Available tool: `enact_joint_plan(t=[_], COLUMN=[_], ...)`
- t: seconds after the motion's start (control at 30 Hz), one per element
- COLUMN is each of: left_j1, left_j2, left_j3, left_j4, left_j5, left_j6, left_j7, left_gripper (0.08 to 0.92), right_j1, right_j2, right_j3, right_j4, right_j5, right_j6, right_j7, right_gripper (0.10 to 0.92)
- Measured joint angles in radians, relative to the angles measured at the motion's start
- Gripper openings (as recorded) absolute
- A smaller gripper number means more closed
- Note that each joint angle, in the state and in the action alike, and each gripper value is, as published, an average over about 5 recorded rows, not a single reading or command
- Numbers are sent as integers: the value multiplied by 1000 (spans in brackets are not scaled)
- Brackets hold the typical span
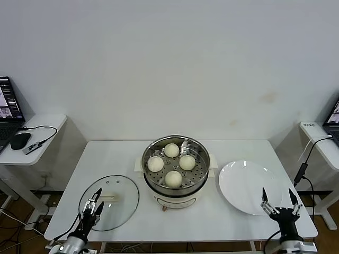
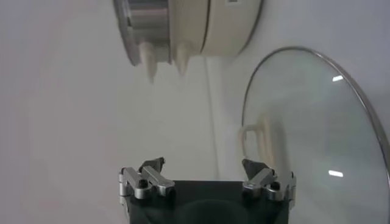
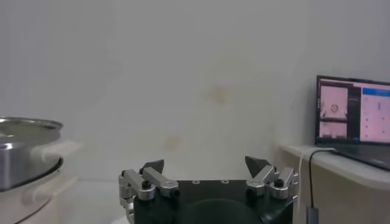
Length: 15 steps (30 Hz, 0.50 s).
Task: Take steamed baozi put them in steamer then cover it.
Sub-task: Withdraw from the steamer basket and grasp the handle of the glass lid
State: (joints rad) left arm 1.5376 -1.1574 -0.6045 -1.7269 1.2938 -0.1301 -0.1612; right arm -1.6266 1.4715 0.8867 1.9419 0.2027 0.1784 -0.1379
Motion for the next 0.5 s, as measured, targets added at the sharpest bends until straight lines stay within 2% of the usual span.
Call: enact_joint_plan(t=[0.5], left_j1=[-151], left_j2=[1], left_j3=[41], left_j4=[135], left_j5=[-17], left_j6=[-8], left_j7=[8], left_gripper=[823], right_j1=[-33], right_j2=[23], right_j3=[12], right_j4=[5], right_j5=[-25], right_j6=[7], right_j7=[1], right_gripper=[823])
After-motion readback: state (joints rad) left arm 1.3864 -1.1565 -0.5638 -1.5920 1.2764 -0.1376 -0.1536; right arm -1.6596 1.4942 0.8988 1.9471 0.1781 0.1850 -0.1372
